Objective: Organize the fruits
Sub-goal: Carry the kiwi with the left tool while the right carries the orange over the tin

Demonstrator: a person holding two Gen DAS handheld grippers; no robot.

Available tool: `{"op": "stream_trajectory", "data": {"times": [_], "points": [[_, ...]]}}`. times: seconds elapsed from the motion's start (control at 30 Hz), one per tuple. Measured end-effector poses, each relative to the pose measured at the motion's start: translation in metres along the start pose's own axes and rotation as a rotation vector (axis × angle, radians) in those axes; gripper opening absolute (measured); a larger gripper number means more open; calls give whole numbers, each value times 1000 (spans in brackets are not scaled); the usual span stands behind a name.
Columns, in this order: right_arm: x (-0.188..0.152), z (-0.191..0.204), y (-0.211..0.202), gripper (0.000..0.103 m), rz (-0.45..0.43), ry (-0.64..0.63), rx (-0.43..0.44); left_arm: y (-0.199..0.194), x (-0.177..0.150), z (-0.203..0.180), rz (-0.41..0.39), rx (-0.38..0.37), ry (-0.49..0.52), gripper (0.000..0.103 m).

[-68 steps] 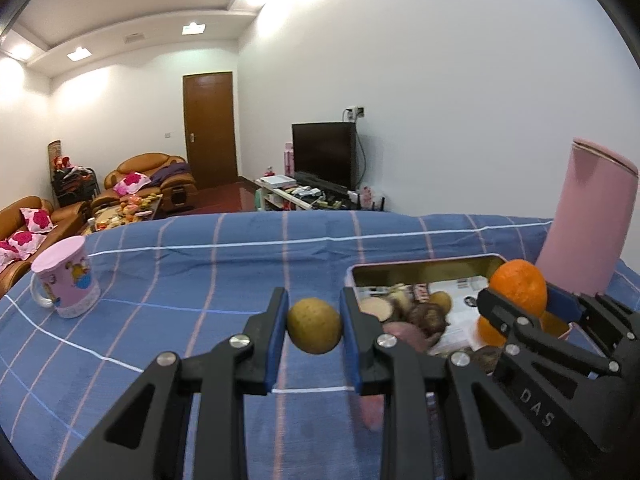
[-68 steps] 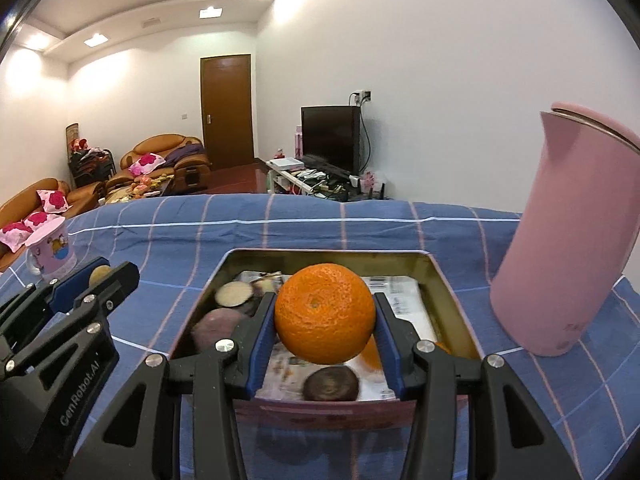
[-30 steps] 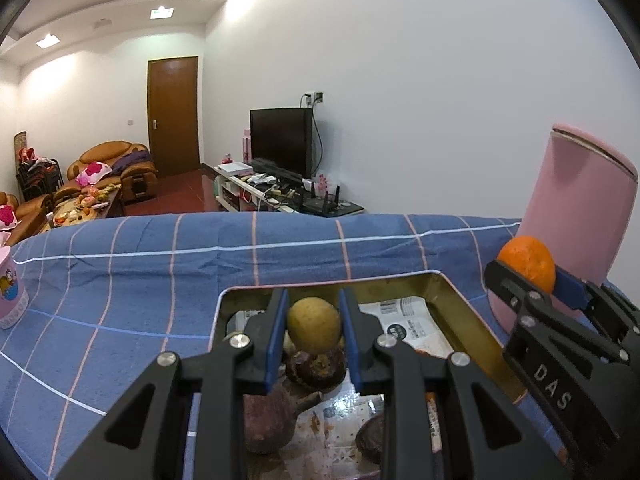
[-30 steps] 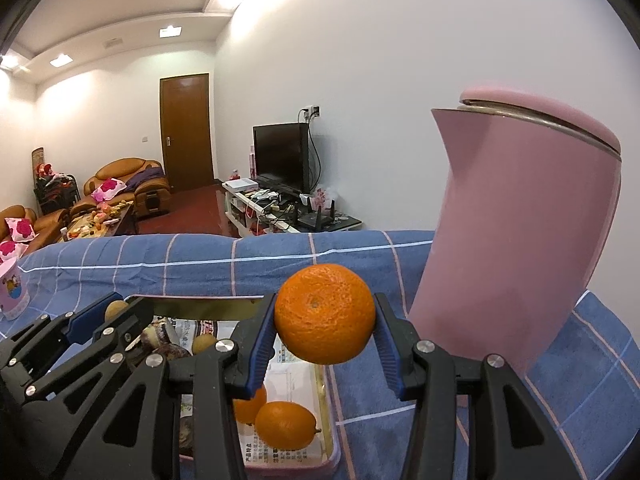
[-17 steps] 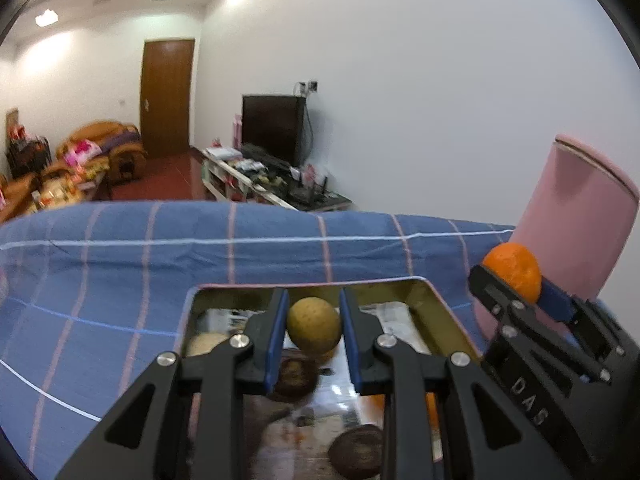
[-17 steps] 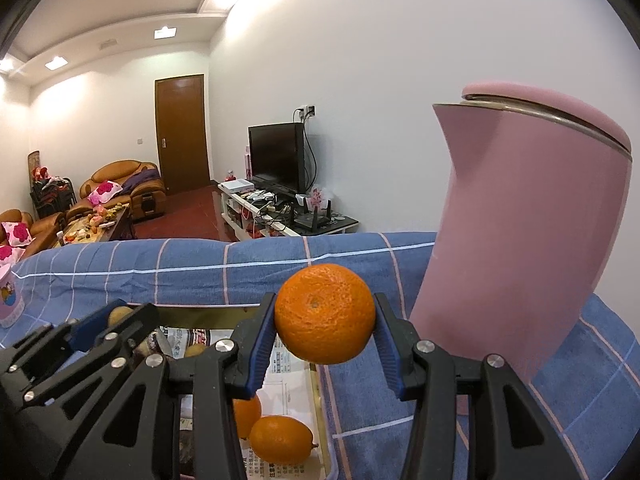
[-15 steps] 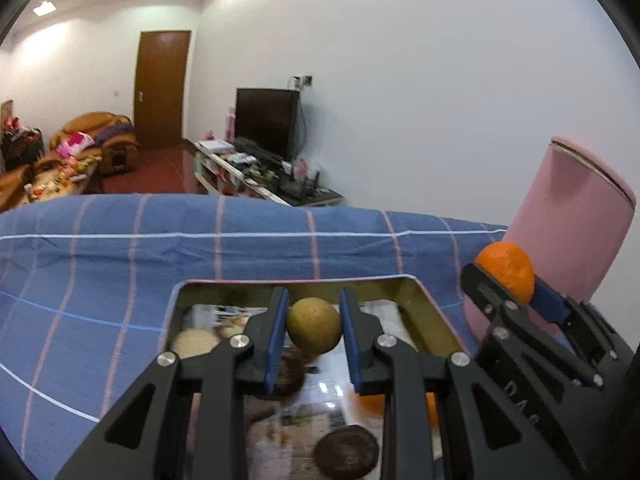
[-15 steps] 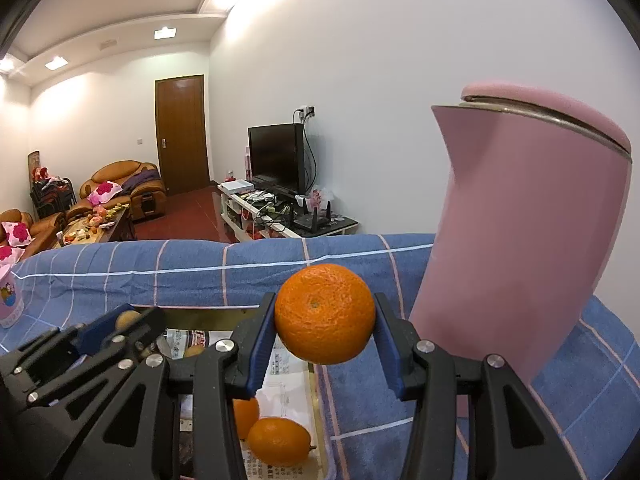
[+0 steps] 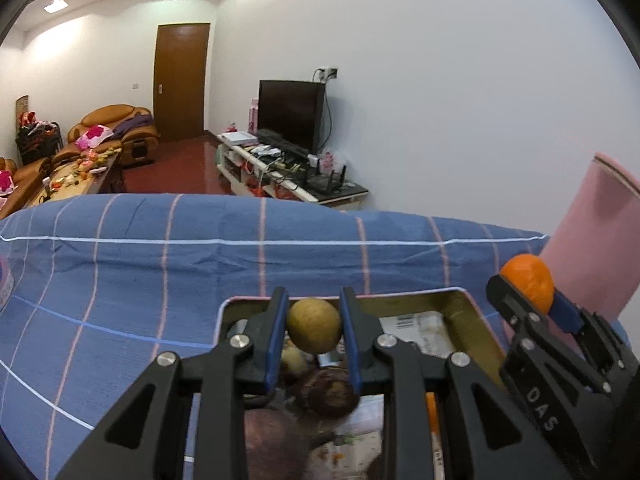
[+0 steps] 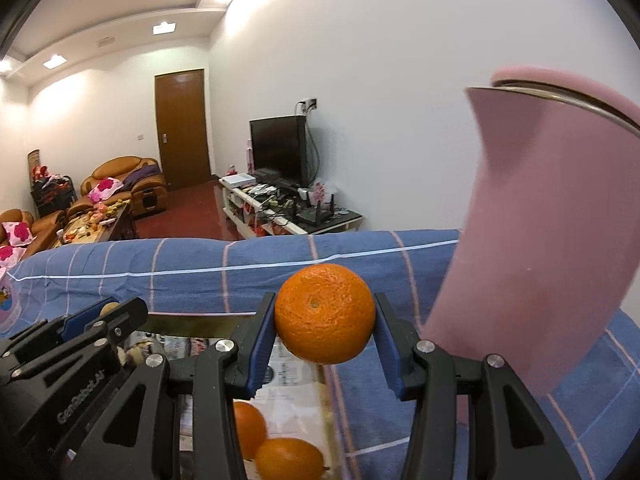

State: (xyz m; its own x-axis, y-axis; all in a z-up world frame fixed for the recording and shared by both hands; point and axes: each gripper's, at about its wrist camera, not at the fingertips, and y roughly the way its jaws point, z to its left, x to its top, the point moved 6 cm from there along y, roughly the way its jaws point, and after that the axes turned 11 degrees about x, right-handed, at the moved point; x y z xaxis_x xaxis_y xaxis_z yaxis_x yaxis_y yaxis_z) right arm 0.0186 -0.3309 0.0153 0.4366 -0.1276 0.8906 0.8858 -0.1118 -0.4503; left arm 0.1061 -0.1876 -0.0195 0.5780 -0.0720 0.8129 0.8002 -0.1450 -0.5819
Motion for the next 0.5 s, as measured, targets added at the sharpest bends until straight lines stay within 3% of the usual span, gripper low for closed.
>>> {"op": "stream_trajectory", "data": {"times": [0.2, 0.5], "points": [[-4, 20, 10, 49, 42, -23, 99, 9, 1, 8, 27, 2, -2, 28], [-17, 30, 29, 49, 131, -17, 167, 21, -8, -5, 80, 56, 108, 28]]}}
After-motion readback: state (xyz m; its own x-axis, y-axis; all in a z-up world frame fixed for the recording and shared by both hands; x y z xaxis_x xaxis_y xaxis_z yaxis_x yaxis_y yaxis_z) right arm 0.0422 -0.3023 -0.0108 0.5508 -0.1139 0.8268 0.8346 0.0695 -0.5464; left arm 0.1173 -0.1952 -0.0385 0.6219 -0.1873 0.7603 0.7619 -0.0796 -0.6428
